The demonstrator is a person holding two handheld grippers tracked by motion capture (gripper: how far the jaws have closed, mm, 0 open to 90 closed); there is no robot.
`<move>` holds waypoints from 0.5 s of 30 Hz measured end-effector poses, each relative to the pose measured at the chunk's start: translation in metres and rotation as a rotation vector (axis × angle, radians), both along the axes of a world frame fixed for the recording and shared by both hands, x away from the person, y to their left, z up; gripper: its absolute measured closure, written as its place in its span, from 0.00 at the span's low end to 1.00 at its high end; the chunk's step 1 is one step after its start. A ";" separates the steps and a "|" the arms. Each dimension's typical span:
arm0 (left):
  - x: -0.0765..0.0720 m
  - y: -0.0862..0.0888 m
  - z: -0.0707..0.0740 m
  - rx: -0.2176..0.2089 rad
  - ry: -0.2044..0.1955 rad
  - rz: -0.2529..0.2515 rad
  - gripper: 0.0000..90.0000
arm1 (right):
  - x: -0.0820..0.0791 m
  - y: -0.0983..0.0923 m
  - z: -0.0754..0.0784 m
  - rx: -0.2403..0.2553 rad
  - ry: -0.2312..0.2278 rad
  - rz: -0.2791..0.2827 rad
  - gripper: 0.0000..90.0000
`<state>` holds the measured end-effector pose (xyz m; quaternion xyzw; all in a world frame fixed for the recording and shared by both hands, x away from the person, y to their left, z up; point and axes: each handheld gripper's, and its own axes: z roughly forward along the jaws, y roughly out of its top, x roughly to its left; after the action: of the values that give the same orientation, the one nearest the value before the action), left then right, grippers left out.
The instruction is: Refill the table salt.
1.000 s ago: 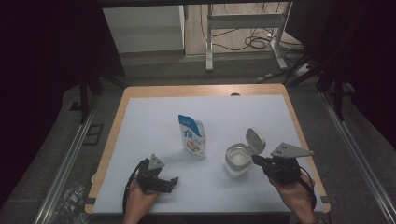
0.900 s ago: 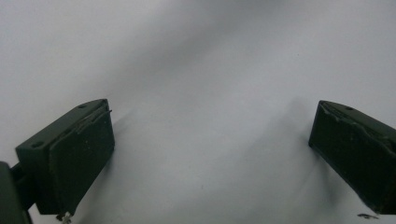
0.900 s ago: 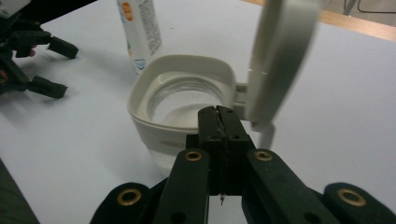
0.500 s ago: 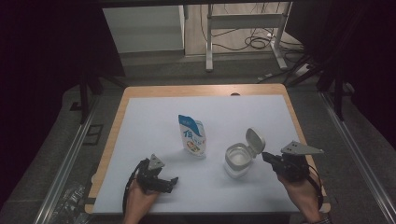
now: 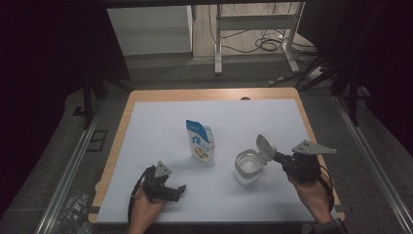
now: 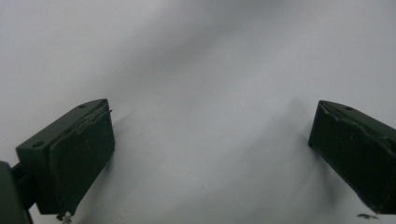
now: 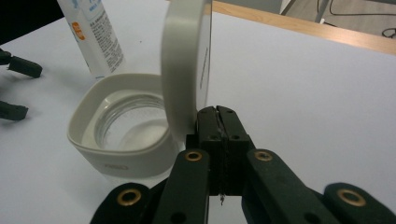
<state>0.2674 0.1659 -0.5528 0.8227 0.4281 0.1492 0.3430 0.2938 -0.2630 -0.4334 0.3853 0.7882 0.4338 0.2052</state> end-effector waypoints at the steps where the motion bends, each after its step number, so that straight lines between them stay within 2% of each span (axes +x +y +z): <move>1: 0.000 0.000 0.000 -0.001 0.000 0.002 0.01 | 0.000 0.002 0.000 0.000 -0.003 0.003 0.99; 12: 0.000 0.000 0.000 0.003 0.001 -0.002 0.01 | -0.003 0.018 0.002 -0.002 -0.008 0.064 0.99; 15: 0.000 0.000 0.000 0.003 0.001 -0.002 0.01 | -0.005 0.021 0.003 -0.005 -0.018 0.065 0.99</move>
<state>0.2674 0.1661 -0.5527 0.8236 0.4273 0.1493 0.3418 0.2887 -0.2422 -0.4306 0.3550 0.7996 0.4416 0.1991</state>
